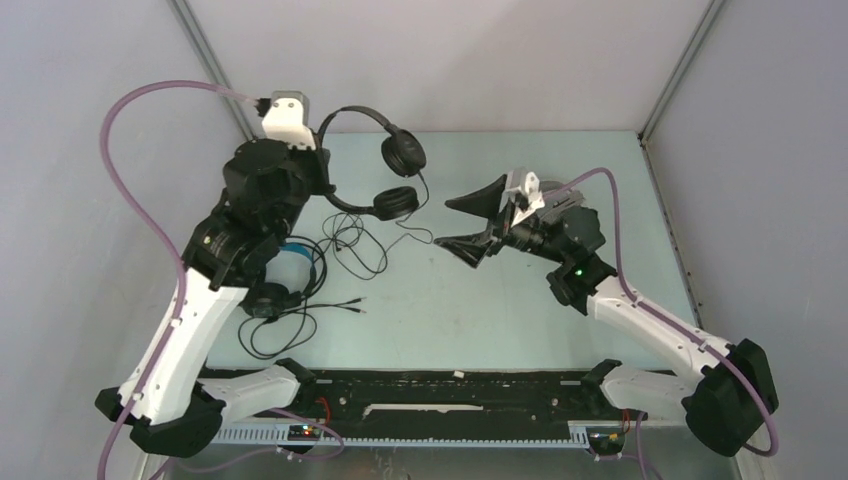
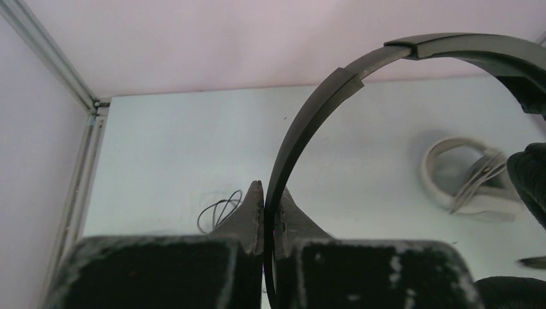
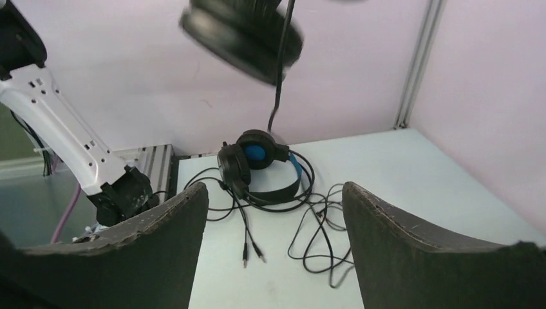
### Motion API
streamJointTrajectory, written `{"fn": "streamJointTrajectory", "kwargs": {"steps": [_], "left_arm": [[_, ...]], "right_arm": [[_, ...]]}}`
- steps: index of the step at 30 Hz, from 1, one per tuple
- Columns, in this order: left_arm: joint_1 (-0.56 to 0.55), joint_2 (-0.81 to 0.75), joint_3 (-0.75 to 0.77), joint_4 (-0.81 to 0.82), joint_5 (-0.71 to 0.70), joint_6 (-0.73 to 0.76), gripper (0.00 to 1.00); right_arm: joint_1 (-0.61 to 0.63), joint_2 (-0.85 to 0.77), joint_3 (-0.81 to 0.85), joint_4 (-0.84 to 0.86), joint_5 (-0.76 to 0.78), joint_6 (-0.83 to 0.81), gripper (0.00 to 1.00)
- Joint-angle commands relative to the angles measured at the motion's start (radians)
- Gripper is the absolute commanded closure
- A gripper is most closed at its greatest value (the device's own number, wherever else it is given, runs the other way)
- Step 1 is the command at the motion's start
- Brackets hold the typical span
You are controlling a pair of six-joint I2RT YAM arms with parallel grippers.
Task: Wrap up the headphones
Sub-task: Wrap the headphones cable around the headphones.
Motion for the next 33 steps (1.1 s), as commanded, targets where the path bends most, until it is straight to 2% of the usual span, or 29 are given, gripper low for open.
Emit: {"fn": "streamJointTrajectory", "kwargs": {"steps": [1,9,20,28,33], "left_arm": [[0.005,-0.022,0.112,0.003,0.06,-0.124,1.0],[0.005,-0.06,0.089,0.004,0.107,-0.157,1.0],[0.006,-0.084,0.082,0.013,0.136,-0.158,1.0],[0.006,-0.111,0.065,0.021,0.189,-0.168,1.0],[0.006,-0.135,0.065,0.018,0.207,-0.169,1.0]], "right_arm": [[0.057,0.051,-0.026,0.14,0.035,-0.162,0.22],[0.147,0.194,-0.033,0.292,0.022,-0.173,0.24],[0.251,0.301,-0.044,0.313,0.101,-0.159,0.26],[0.255,0.362,-0.062,0.358,0.157,-0.117,0.34],[0.256,0.389,-0.112,0.433,0.144,-0.076,0.5]]}}
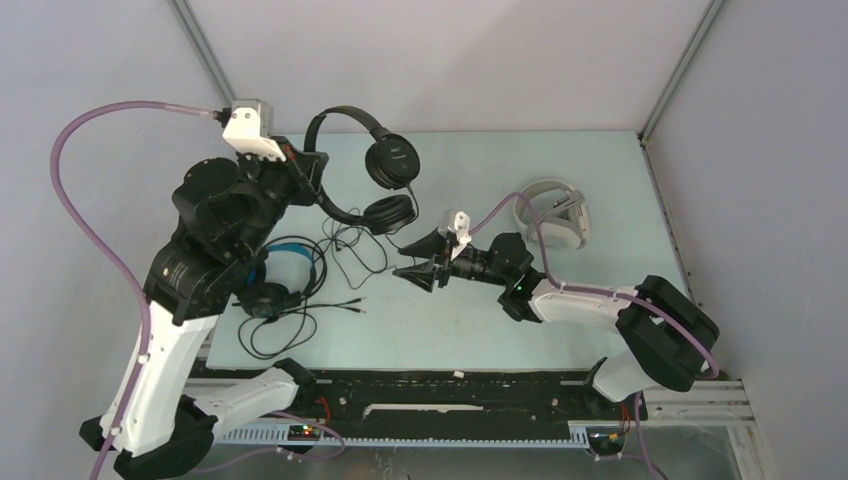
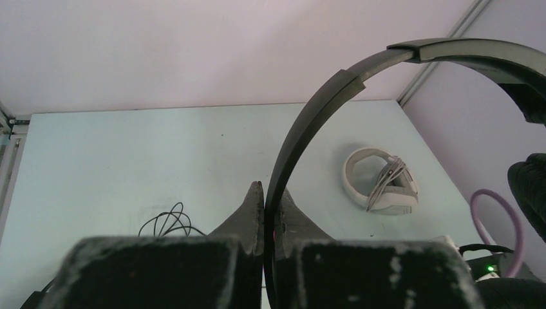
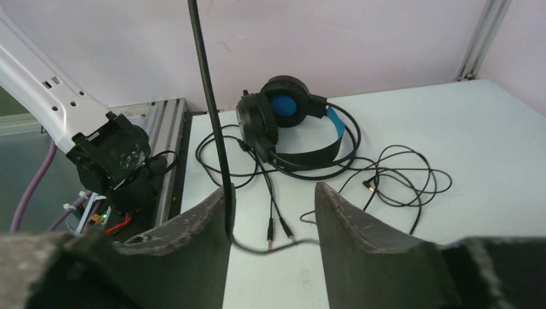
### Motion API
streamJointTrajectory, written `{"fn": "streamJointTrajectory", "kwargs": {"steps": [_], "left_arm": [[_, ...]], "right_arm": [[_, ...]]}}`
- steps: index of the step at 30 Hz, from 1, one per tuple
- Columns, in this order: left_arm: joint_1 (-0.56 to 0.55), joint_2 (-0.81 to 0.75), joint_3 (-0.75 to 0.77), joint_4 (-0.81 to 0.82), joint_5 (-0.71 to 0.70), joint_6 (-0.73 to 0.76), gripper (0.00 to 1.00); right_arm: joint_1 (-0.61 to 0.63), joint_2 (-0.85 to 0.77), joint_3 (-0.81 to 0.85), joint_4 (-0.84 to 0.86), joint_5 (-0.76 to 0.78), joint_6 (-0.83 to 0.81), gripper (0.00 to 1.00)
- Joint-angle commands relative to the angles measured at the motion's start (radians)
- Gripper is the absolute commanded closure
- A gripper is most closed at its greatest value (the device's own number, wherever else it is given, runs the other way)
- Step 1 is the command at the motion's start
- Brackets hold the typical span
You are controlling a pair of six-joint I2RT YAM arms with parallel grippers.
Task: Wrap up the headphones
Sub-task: Wrap the headphones cable around the headphones.
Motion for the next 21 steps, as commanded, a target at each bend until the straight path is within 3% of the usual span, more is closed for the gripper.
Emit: {"fn": "streamJointTrajectory", "kwargs": {"steps": [1,9,21], "left_arm": [[0.006,-0.038,0.004,0.048,0.048,-0.034,1.0],[0.005,-0.061,-0.025,0.064,0.259,-0.087,1.0],[0.005,-0.083,-0.208,0.076,0.701,-0.059,1.0]], "right_arm": [[0.005,0.029,-0.042,0.15,-0.005,0.044,0.54],[-0.015,0.068,-0.062,0.288,0.005,0.098,0.99],[-0.147,0.019,-0.057,0.332,0.024,0.178,1.0]]}}
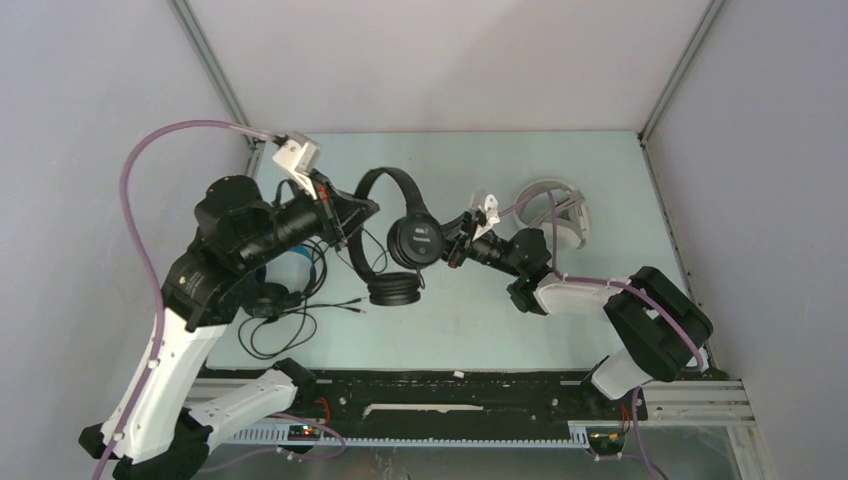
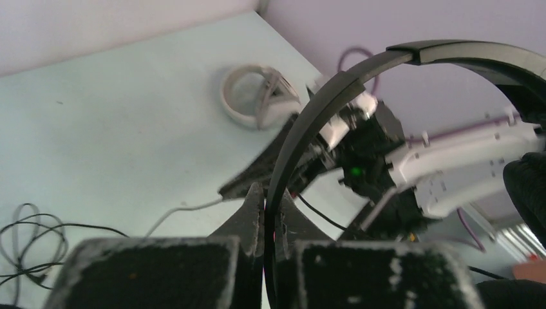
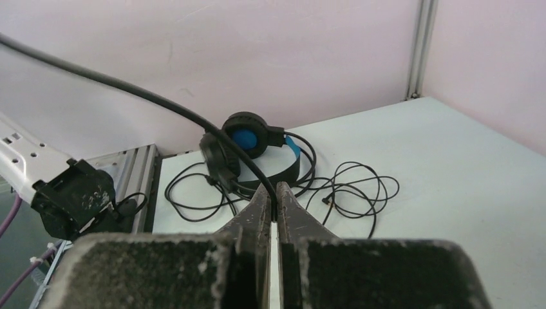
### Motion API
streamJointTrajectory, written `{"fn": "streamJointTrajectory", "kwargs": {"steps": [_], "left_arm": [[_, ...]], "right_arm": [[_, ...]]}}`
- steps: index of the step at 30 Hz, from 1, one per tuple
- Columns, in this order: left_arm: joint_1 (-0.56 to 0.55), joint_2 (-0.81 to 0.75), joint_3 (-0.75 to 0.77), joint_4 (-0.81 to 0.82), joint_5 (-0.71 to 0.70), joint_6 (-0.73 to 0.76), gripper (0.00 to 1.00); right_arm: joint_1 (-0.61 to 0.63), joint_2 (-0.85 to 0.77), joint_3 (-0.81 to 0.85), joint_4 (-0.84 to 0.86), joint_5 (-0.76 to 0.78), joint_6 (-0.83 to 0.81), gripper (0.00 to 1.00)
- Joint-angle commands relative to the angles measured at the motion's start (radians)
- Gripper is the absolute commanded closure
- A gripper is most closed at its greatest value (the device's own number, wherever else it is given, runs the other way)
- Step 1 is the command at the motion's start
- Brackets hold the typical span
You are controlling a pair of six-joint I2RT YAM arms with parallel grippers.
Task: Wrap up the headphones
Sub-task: Wrap the headphones cable around the headphones.
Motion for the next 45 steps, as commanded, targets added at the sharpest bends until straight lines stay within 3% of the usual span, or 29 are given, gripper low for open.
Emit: {"fn": "streamJointTrajectory", "kwargs": {"steps": [1,6,15,25,33,39,45], "left_arm": [[0.005,0.002,-0.079,0.064,0.242,-0.009,1.0],[0.005,0.011,-0.151,0.039,0.358,0.052,1.0],[0.002,0.051,-0.166,-0.137,0.343,0.225,1.0],[-0.035,0.126,-0.149,-0.31,0.022,0.358,1.0],[-0.059,0.164,-0.134,-0.325,-0.268,0.363,1.0],[-0.061,0.181,-0.128,-0.317,-0.447,0.347,1.0],[-0.06,0.209,-0.117,-0.31,-0.621,0.311,1.0]], "right_arm": [[-0.029,-0.047,0.007,0.059,0.01,0.035,1.0],[-0.067,-0.078,0.007,0.003,0.027,0.034,1.0],[-0.129,-0.139,0.008,-0.088,0.049,0.024,1.0],[-0.18,-0.233,0.02,-0.218,0.035,0.014,1.0],[-0.18,-0.305,0.143,-0.571,0.027,-0.002,1.0],[-0.162,-0.319,0.276,-0.847,-0.071,0.011,1.0],[-0.106,-0.308,0.322,-0.815,-0.202,0.113,1.0]]}}
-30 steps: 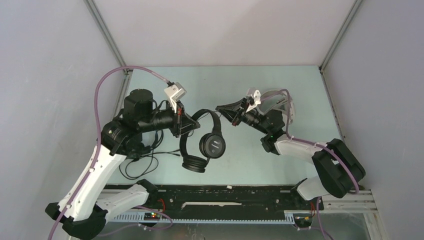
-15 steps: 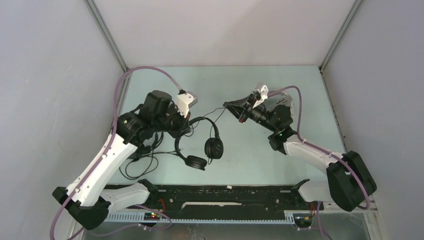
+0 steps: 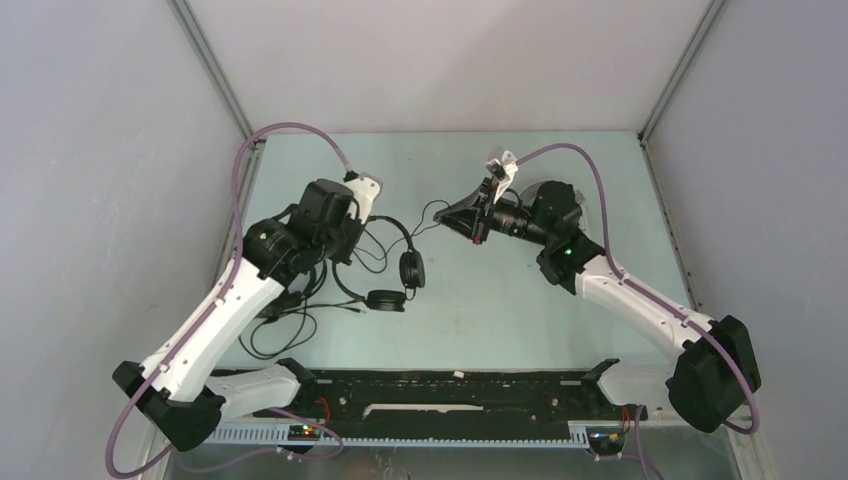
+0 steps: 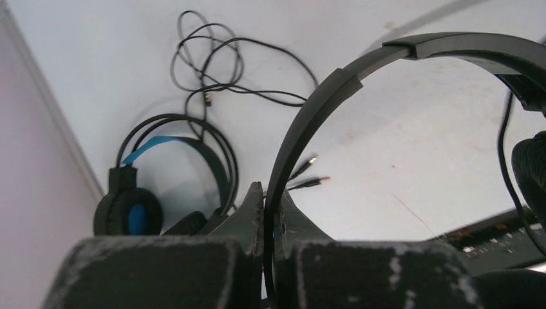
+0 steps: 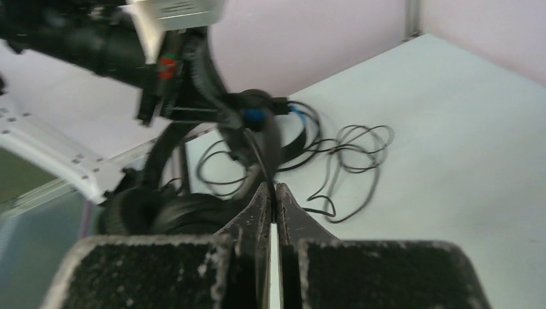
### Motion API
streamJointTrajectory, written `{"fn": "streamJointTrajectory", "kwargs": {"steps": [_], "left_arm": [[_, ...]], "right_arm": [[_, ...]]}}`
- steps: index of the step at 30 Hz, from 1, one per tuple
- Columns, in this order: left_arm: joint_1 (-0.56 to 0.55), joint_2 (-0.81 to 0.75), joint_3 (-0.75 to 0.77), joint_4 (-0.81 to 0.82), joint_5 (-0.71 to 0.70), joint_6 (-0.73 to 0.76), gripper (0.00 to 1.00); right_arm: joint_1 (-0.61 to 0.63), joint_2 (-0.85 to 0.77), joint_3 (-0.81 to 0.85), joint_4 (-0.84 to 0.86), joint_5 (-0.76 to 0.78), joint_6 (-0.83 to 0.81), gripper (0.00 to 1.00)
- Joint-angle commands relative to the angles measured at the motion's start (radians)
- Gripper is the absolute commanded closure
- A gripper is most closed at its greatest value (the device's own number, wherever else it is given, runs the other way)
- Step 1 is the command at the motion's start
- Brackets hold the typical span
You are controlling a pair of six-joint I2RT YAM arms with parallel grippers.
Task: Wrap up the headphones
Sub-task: Wrap the headphones cable around the headphones.
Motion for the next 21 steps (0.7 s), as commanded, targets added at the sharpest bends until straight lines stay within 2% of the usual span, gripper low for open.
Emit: {"fn": "streamJointTrajectory", "kwargs": {"steps": [1,8,14,21], "left_arm": [[-0.003,0.019,0.046,0.035,-0.188,-0.041,1.0],[-0.003,0.049,0.04,0.043,-0.313,-0.042,1.0],[-0.003,0.043,0.029,0.073,-0.354,-0.084,1.0],[-0.003,0.027,0.017,0.096,-0.445,-0.091,1.0]], "right_arm": [[0.056,-0.009,0.079,-0.031,-0.121,0.084,1.0],[0.135,0.028,0.165,-0.012,-0.226,0.193,1.0],[0.161,0.079,0.217,-0.029,-0.27,0.302,0.99],[0.163,0.161,0.221,0.141,-0.363,0.464,0.86]]}}
